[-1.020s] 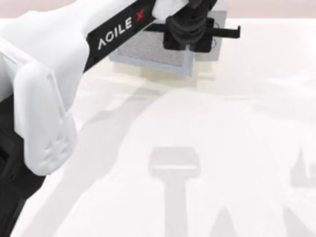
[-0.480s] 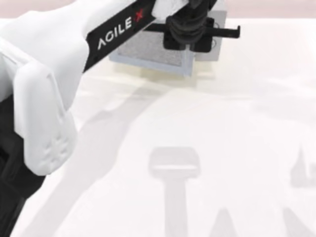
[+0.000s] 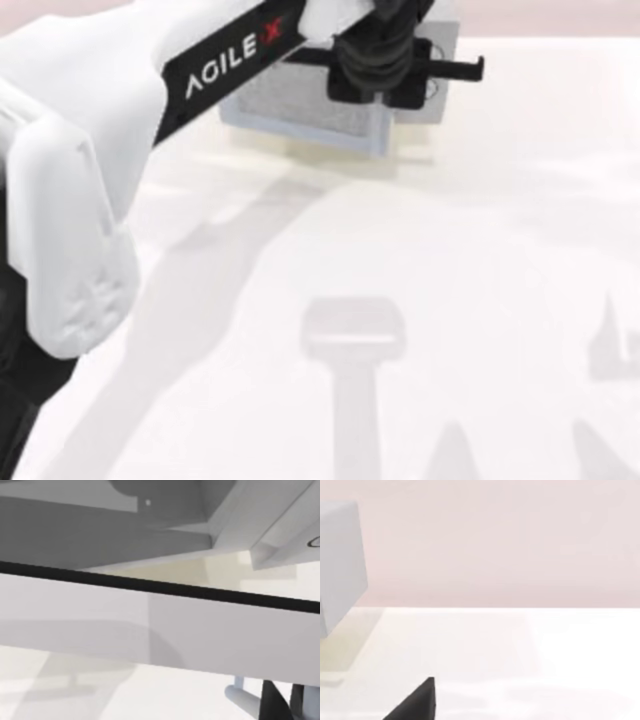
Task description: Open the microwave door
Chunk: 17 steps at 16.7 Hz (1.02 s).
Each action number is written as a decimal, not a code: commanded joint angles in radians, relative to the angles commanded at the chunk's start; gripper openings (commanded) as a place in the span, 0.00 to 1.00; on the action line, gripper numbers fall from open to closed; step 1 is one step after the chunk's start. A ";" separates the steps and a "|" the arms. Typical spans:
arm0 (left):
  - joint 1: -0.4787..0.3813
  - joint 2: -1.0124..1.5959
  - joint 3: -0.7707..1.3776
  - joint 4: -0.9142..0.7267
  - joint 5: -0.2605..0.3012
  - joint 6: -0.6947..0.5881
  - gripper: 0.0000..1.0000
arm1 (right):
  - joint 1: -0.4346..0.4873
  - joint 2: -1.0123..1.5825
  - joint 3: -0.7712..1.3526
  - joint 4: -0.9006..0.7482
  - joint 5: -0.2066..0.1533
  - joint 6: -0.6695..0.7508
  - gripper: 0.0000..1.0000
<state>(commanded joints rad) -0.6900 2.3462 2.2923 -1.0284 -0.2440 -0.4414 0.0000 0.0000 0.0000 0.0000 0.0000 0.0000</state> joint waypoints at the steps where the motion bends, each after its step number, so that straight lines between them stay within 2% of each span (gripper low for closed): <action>1: 0.003 -0.022 -0.044 0.019 0.007 0.016 0.00 | 0.000 0.000 0.000 0.000 0.000 0.000 1.00; 5: 0.008 -0.085 -0.161 0.078 0.033 0.067 0.00 | 0.000 0.000 0.000 0.000 0.000 0.000 1.00; 17: 0.009 -0.087 -0.164 0.080 0.035 0.068 0.00 | 0.000 0.000 0.000 0.000 0.000 0.000 1.00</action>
<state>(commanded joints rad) -0.6814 2.2590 2.1280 -0.9487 -0.2092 -0.3735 0.0000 0.0000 0.0000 0.0000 0.0000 0.0000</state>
